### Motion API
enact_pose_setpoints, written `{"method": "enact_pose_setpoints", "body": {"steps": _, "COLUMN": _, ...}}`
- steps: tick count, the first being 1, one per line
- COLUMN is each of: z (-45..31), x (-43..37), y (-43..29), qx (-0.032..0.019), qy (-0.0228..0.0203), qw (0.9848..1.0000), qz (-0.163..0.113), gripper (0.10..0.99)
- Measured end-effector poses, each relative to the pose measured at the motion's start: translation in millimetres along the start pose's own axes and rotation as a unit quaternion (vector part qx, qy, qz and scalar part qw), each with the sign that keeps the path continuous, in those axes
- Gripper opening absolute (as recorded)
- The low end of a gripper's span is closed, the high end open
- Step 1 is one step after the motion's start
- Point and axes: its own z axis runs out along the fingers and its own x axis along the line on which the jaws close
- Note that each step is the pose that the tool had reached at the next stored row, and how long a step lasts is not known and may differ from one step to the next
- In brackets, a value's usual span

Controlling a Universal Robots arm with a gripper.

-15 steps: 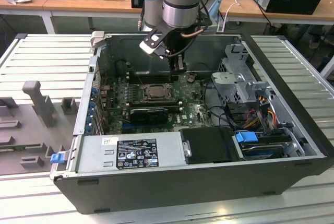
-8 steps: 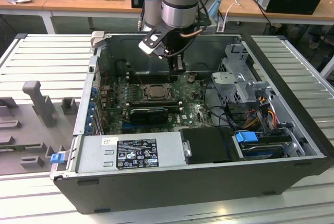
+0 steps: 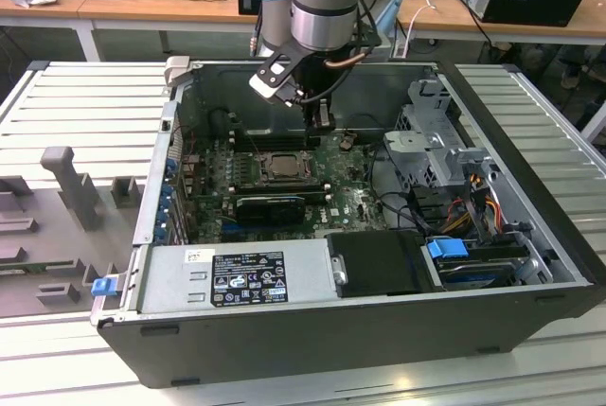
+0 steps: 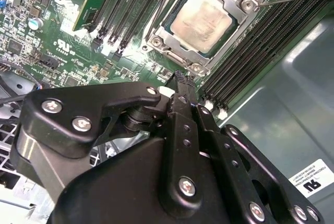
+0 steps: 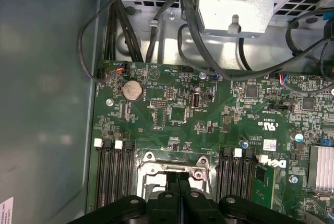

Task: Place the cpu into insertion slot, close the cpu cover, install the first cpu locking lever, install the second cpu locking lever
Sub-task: 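Close the cpu cover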

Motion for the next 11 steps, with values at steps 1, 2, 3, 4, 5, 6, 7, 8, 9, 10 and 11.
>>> {"method": "enact_pose_setpoints", "body": {"steps": 1, "z": 0.0, "x": 0.0, "y": -0.2, "qx": 0.0000, "qy": 0.0000, "qw": 1.0000, "qz": 0.000, "gripper": 0.106}}
{"method": "enact_pose_setpoints", "body": {"steps": 2, "z": 0.0, "x": 0.0, "y": -0.4, "qx": 0.0000, "qy": 0.0000, "qw": 1.0000, "qz": 0.000, "gripper": 0.106}}
{"method": "enact_pose_setpoints", "body": {"steps": 3, "z": 0.0, "x": 0.0, "y": -0.7, "qx": 0.0000, "qy": 0.0000, "qw": 1.0000, "qz": 0.000, "gripper": 0.106}}
{"method": "enact_pose_setpoints", "body": {"steps": 4, "z": 0.0, "x": 0.1, "y": -1.0, "qx": 0.0000, "qy": 0.0000, "qw": 1.0000, "qz": 0.000, "gripper": 0.106}}
{"method": "enact_pose_setpoints", "body": {"steps": 5, "z": 0.0, "x": 0.1, "y": -1.2, "qx": 0.0000, "qy": 0.0000, "qw": 1.0000, "qz": 0.000, "gripper": 0.106}}
{"method": "enact_pose_setpoints", "body": {"steps": 6, "z": -0.1, "x": 0.1, "y": -1.3, "qx": 0.0000, "qy": 0.0000, "qw": 1.0000, "qz": 0.000, "gripper": 0.106}}
{"method": "enact_pose_setpoints", "body": {"steps": 7, "z": -0.1, "x": 0.1, "y": -1.6, "qx": 0.0000, "qy": 0.0000, "qw": 1.0000, "qz": 0.000, "gripper": 0.106}}
{"method": "enact_pose_setpoints", "body": {"steps": 8, "z": -0.1, "x": 0.1, "y": -1.7, "qx": 0.0000, "qy": 0.0000, "qw": 1.0000, "qz": 0.000, "gripper": 0.106}}
{"method": "enact_pose_setpoints", "body": {"steps": 9, "z": -0.1, "x": 0.1, "y": -1.9, "qx": 0.0000, "qy": 0.0000, "qw": 1.0000, "qz": 0.000, "gripper": 0.106}}
{"method": "enact_pose_setpoints", "body": {"steps": 10, "z": -0.1, "x": 0.1, "y": -2.1, "qx": 0.0000, "qy": 0.0000, "qw": 1.0000, "qz": 0.000, "gripper": 0.106}}
{"method": "enact_pose_setpoints", "body": {"steps": 11, "z": -0.1, "x": 0.2, "y": -2.3, "qx": 0.0000, "qy": 0.0000, "qw": 1.0000, "qz": 0.000, "gripper": 0.106}}
